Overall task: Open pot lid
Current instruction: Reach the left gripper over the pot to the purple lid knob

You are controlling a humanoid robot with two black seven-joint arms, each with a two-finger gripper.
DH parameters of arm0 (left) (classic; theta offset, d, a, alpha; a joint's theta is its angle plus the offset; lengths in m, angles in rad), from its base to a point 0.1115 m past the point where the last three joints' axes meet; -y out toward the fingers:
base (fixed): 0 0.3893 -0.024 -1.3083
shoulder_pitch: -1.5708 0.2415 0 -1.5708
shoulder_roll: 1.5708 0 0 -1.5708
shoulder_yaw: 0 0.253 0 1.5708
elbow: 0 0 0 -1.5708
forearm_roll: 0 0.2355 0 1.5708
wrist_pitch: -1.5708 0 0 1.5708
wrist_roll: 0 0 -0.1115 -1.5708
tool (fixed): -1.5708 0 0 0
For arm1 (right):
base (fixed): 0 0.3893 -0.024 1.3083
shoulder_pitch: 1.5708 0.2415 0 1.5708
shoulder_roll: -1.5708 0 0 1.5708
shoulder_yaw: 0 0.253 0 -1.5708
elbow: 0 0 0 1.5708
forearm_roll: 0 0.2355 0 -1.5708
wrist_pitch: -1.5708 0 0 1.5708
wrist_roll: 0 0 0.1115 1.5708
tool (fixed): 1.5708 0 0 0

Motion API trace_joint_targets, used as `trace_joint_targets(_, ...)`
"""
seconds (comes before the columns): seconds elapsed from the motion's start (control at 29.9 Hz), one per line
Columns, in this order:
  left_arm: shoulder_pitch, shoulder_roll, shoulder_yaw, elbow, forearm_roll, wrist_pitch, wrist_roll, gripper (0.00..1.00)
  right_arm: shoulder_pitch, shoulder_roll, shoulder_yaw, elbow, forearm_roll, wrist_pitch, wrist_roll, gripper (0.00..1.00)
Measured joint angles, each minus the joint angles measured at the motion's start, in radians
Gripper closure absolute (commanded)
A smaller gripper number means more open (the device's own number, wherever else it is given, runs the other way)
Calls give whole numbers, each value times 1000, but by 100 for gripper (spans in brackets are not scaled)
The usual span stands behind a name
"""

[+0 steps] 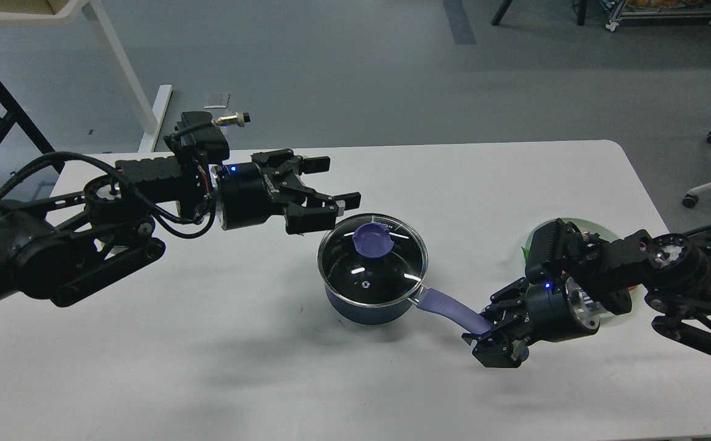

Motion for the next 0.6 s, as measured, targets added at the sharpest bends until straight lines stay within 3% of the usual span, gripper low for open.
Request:
trace_joint_targets(0.23,-20,-63,57,34,206,24,0,1,-1,-2,0,0,0,2,0,70)
trace_joint_targets(0.6,-11,-141,77,129,233,26,0,1,-2,0,0,-1,0,4,0,70)
